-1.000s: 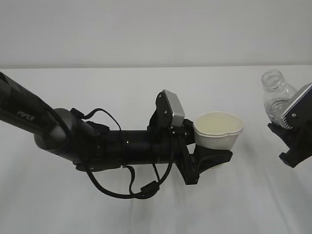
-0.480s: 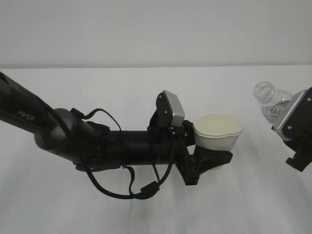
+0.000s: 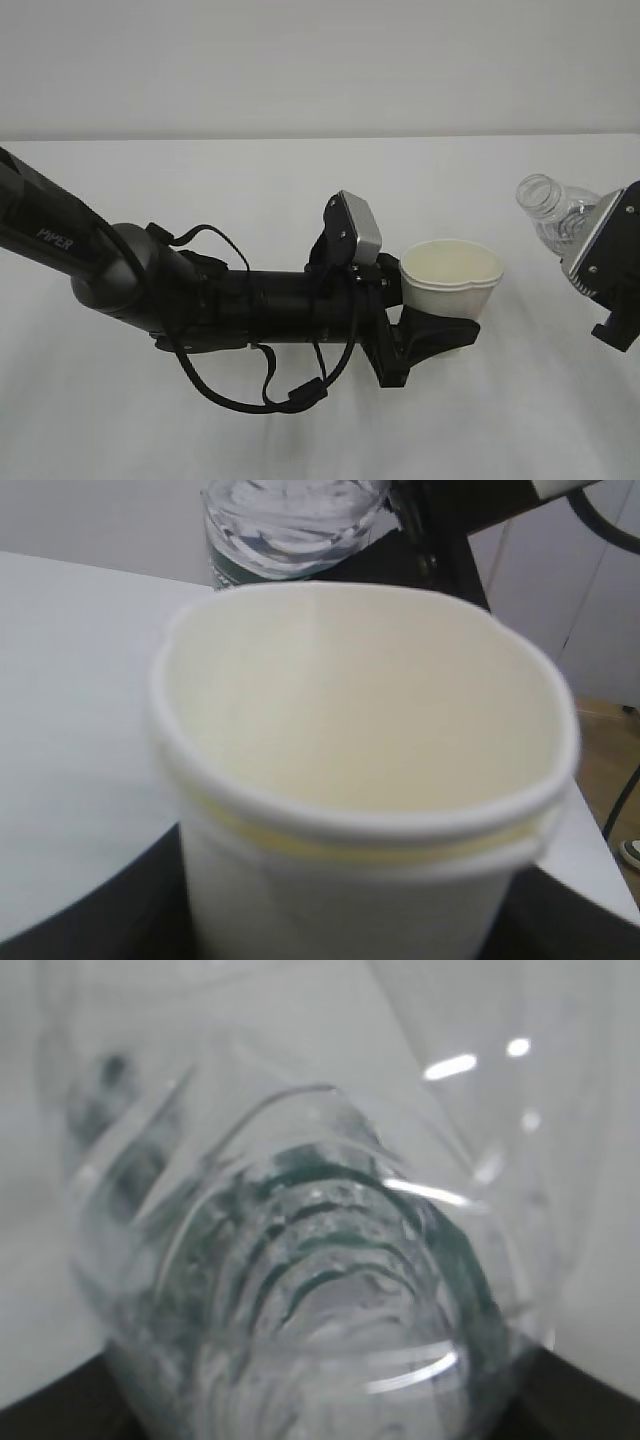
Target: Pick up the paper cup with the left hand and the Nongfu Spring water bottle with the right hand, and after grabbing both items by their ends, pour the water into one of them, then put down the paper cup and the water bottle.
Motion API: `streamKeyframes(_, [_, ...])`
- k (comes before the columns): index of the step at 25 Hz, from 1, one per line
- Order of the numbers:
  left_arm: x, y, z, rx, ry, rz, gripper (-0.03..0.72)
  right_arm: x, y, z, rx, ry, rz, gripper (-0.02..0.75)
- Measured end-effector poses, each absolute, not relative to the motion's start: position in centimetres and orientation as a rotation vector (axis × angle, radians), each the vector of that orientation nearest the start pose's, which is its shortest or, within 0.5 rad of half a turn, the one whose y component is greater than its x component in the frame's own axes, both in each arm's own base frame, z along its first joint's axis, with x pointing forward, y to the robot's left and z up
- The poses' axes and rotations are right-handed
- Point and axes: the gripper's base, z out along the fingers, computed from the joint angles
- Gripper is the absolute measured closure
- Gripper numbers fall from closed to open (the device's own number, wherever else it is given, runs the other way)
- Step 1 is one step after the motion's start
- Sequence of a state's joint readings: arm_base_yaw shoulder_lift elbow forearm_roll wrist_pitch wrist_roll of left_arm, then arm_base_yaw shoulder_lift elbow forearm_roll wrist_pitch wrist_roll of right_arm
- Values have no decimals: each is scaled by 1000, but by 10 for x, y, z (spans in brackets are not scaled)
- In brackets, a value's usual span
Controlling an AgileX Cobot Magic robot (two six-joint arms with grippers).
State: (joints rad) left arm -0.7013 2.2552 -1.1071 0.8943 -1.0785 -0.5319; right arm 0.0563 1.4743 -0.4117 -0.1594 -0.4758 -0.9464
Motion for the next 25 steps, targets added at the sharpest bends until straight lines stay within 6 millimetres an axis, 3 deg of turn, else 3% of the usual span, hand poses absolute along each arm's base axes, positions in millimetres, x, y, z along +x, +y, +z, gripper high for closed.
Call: streamKeyframes(25, [276, -315, 94, 1155, 1471, -1163, 252, 252, 22, 177, -1333, 1557, -715, 288])
